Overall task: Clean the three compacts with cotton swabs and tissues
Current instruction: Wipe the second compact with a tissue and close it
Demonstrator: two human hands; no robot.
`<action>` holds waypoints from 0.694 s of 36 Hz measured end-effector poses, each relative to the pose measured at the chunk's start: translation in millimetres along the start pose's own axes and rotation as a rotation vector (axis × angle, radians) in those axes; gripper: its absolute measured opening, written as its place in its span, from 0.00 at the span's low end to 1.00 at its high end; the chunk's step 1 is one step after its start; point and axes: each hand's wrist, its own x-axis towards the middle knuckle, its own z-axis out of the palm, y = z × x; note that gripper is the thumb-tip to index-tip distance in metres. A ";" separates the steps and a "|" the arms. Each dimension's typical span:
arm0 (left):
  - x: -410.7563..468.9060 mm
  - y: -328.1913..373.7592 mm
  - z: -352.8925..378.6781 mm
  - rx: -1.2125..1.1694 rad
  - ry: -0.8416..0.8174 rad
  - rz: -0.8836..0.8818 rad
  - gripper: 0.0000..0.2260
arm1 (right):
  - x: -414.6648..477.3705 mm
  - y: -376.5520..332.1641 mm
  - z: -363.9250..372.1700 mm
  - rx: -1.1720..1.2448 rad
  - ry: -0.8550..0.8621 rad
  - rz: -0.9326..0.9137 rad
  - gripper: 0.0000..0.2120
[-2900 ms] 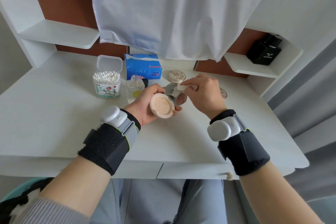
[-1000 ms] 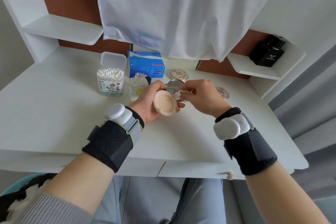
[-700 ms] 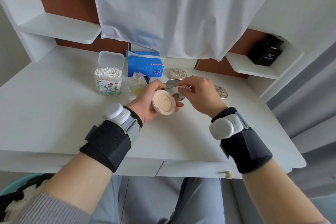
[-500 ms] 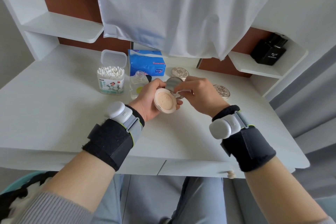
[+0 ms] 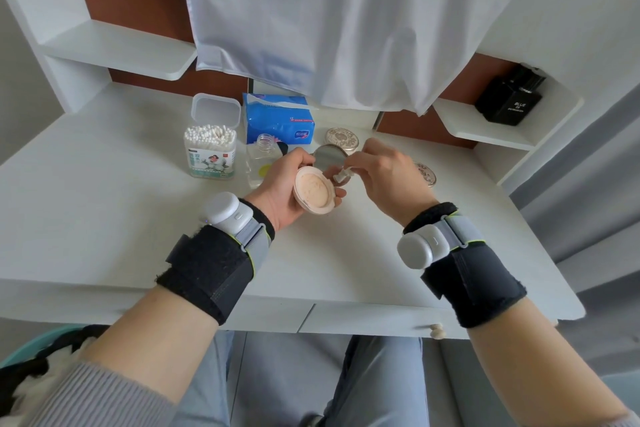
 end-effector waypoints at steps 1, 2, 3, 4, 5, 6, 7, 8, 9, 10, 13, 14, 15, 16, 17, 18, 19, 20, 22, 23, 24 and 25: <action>0.0 0.1 0.1 0.007 0.007 0.009 0.13 | -1.1 -1.7 0.3 0.020 -0.007 0.001 0.09; 0.2 0.3 -0.3 0.010 0.016 0.017 0.13 | -2.2 -3.4 0.6 0.038 -0.016 0.001 0.09; -0.7 0.6 0.7 0.013 0.021 0.022 0.13 | -3.3 -5.0 1.1 0.052 -0.030 0.000 0.10; -1.2 0.7 1.2 0.017 0.019 0.021 0.13 | -4.6 -6.1 1.7 0.060 -0.048 0.003 0.10; -1.8 1.0 1.9 0.026 0.016 0.017 0.13 | -4.8 -7.4 2.1 0.065 -0.077 0.012 0.10; -2.1 0.8 2.6 0.035 0.012 0.011 0.13 | -5.1 -7.9 1.6 0.073 -0.114 0.024 0.10; -2.4 0.7 3.6 0.043 0.012 0.007 0.12 | -4.8 -7.9 1.2 0.096 -0.153 0.038 0.10; -2.5 0.7 2.5 0.042 0.014 0.008 0.12 | -3.1 -8.0 1.3 0.140 -0.186 0.050 0.09; -2.5 0.3 2.9 0.042 0.011 0.012 0.11 | -2.0 -7.2 0.8 0.201 -0.203 0.079 0.09; -2.4 0.2 3.1 0.044 0.004 0.014 0.11 | -0.6 -6.3 -0.1 0.273 -0.192 0.124 0.09; -3.2 0.2 3.8 0.059 -0.017 0.015 0.11 | 1.0 -0.8 2.1 0.378 -0.030 0.304 0.09; -2.8 0.1 3.5 0.063 -0.016 0.012 0.11 | 0.2 0.5 3.6 0.353 0.003 0.323 0.09; -2.2 -0.2 3.2 0.063 -0.015 0.008 0.12 | -1.2 0.6 4.7 0.325 0.009 0.317 0.08; -1.6 -0.1 2.8 0.063 -0.016 0.004 0.12 | -2.7 -0.5 5.2 0.305 0.003 0.297 0.08; -1.7 -0.2 3.1 0.062 -0.017 0.003 0.12 | -4.0 -2.3 5.0 0.293 -0.003 0.273 0.08; -1.2 -0.2 2.9 0.062 -0.019 0.002 0.12 | -4.7 -4.3 5.2 0.286 -0.005 0.251 0.08; -1.1 -0.4 3.2 0.061 -0.023 0.004 0.13 | -5.2 -6.3 5.5 0.285 -0.013 0.230 0.08; -1.2 -0.6 2.9 0.059 -0.026 0.005 0.13 | -5.2 -8.6 5.9 0.290 -0.029 0.204 0.09; -2.5 -0.1 2.8 0.061 -0.026 0.012 0.13 | -5.2 -11.7 8.2 0.294 -0.077 0.146 0.10; -2.7 0.1 2.2 0.065 -0.021 0.014 0.13 | -5.2 -12.2 9.2 0.283 -0.097 0.118 0.10; -3.0 0.3 1.4 0.069 -0.014 0.014 0.13 | -4.9 -11.6 9.6 0.265 -0.110 0.094 0.10; -3.4 0.4 1.0 0.074 -0.008 0.011 0.12 | -4.8 -9.7 8.9 0.244 -0.120 0.075 0.09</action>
